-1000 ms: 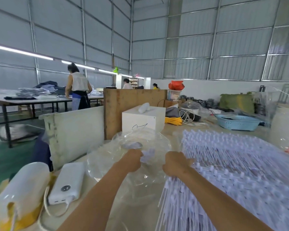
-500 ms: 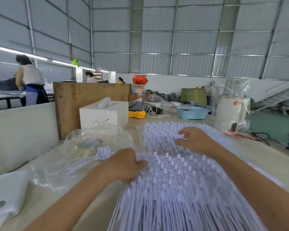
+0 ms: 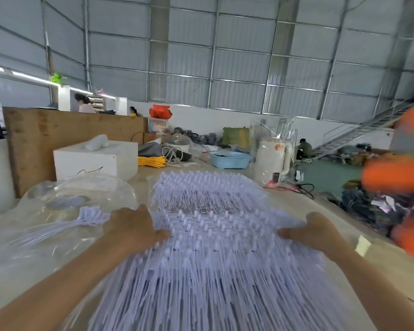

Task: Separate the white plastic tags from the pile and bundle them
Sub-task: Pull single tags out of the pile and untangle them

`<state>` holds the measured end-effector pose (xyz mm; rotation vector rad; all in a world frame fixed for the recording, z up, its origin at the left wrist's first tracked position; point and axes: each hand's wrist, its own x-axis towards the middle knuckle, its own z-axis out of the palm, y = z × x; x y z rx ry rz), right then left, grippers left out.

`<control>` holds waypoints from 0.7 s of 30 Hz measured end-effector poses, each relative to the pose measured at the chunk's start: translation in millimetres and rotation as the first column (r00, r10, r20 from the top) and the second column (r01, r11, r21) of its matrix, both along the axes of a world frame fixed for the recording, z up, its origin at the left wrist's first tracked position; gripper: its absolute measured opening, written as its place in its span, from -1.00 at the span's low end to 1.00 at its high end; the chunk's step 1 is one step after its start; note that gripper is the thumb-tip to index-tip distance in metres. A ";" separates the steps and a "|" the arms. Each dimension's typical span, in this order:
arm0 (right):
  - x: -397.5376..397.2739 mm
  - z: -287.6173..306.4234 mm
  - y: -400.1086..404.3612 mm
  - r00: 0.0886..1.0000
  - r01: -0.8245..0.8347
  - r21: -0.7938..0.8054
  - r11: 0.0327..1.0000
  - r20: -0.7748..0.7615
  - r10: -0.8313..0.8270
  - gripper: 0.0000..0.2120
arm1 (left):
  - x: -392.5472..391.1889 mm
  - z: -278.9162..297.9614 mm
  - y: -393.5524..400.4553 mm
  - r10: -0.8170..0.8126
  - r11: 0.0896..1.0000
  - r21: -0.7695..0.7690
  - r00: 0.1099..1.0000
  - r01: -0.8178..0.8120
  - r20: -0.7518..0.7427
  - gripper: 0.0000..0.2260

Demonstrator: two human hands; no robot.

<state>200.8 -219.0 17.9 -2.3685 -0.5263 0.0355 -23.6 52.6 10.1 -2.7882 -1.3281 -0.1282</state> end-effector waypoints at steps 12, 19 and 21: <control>-25.6 93.6 11.0 0.993 -0.114 0.157 0.981 0.045 0.109 -0.44 | 4.4 28.4 -61.2 -0.242 0.970 0.022 0.950 0.242 0.196 -0.09; -60.4 152.4 22.0 0.940 -0.233 0.418 0.878 -0.135 0.314 -0.65 | 35.4 70.8 -138.7 -0.471 0.726 -0.222 0.706 0.651 0.529 0.20; -67.4 155.2 28.4 0.896 -0.301 0.444 0.844 -0.170 0.410 -0.63 | 46.4 85.4 -138.5 -0.393 0.800 -0.255 0.796 0.543 0.461 0.14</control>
